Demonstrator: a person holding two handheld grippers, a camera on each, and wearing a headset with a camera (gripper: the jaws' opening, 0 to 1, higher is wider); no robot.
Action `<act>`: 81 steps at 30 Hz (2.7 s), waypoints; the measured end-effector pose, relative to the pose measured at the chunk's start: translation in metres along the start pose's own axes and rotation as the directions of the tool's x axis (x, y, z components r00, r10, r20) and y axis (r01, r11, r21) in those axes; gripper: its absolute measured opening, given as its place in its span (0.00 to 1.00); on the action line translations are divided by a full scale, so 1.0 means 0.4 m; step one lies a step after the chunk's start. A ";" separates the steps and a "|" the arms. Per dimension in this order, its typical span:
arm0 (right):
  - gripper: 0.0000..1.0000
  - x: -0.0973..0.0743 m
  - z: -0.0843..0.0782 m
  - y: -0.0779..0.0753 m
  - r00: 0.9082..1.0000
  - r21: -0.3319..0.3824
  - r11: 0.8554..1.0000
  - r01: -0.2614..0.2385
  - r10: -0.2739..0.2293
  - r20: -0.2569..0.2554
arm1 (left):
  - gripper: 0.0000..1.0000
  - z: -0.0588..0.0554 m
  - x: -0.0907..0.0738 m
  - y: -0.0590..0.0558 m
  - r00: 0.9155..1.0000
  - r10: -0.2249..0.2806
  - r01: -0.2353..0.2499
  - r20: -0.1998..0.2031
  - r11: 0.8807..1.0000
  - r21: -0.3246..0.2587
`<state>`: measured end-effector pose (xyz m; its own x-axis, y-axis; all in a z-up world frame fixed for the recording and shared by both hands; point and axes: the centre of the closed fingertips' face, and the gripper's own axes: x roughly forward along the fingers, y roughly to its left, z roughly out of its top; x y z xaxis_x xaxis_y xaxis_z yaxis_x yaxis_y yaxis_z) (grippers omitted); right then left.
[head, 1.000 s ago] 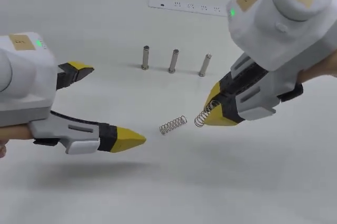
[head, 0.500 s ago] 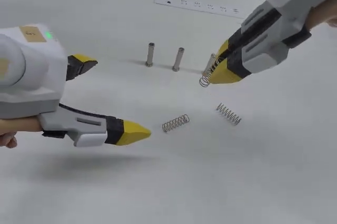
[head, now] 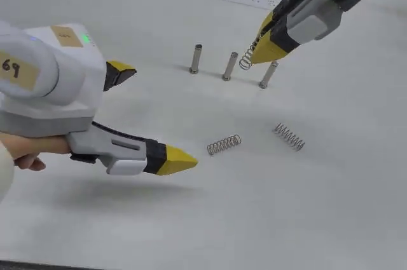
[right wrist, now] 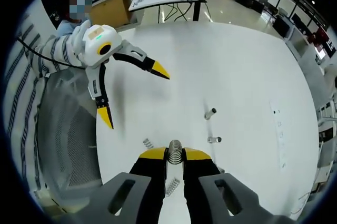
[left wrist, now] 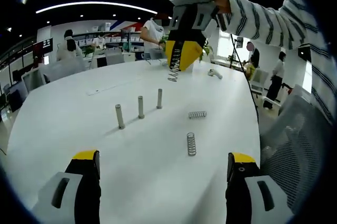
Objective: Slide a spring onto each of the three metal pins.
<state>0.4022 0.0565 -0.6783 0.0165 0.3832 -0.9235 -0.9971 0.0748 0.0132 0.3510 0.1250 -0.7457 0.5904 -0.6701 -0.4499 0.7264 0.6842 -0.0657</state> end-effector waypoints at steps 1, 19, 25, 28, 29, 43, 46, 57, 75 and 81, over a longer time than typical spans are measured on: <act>0.08 0.002 0.004 -0.006 1.000 -0.001 1.000 0.001 -0.001 -0.001 | 0.98 -0.003 0.001 0.001 1.000 0.000 0.000 -0.002 1.000 -0.009; 0.08 0.078 0.045 -0.083 0.999 -0.064 0.998 0.003 -0.006 -0.049 | 0.98 -0.026 -0.005 0.023 1.000 0.021 -0.022 -0.018 0.998 -0.056; 0.08 0.101 0.051 -0.102 0.998 -0.071 0.997 -0.004 -0.001 -0.064 | 0.98 -0.041 -0.005 0.024 0.999 0.019 -0.021 -0.033 0.998 -0.066; 0.08 0.111 0.058 -0.107 0.998 -0.078 0.997 -0.006 0.001 -0.071 | 0.98 -0.041 -0.004 0.023 0.999 0.017 -0.019 -0.032 0.997 -0.071; 0.08 0.113 0.061 -0.109 0.997 -0.080 0.997 -0.006 0.000 -0.071 | 0.98 -0.040 -0.004 0.023 0.999 0.017 -0.019 -0.031 0.997 -0.071; 0.08 0.156 0.093 -0.162 0.996 -0.047 0.999 0.016 -0.020 -0.082 | 0.98 -0.021 -0.032 0.055 0.998 0.055 -0.053 0.012 0.990 -0.127; 0.08 0.167 0.094 -0.169 0.995 -0.046 0.999 0.014 -0.018 -0.093 | 0.98 -0.015 -0.038 0.061 0.998 0.062 -0.058 0.025 0.990 -0.128; 0.08 0.198 0.094 -0.188 0.992 -0.044 0.999 0.018 -0.023 -0.125 | 0.98 -0.003 -0.047 0.071 0.996 0.078 -0.072 0.041 0.989 -0.128; 0.08 0.204 0.083 -0.190 0.987 -0.058 0.998 0.021 -0.030 -0.157 | 0.98 -0.004 -0.040 0.064 0.997 0.070 -0.065 0.032 0.990 -0.128; 0.08 0.226 0.072 -0.193 0.985 -0.057 0.998 0.016 -0.026 -0.168 | 0.98 0.002 -0.041 0.065 0.997 0.070 -0.065 0.039 0.989 -0.132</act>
<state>0.4829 0.1121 -0.7519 0.0293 0.2208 -0.9749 -0.9993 0.0282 -0.0236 0.3606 0.1537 -0.7392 0.6533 -0.6308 -0.4186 0.6338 0.7581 -0.1533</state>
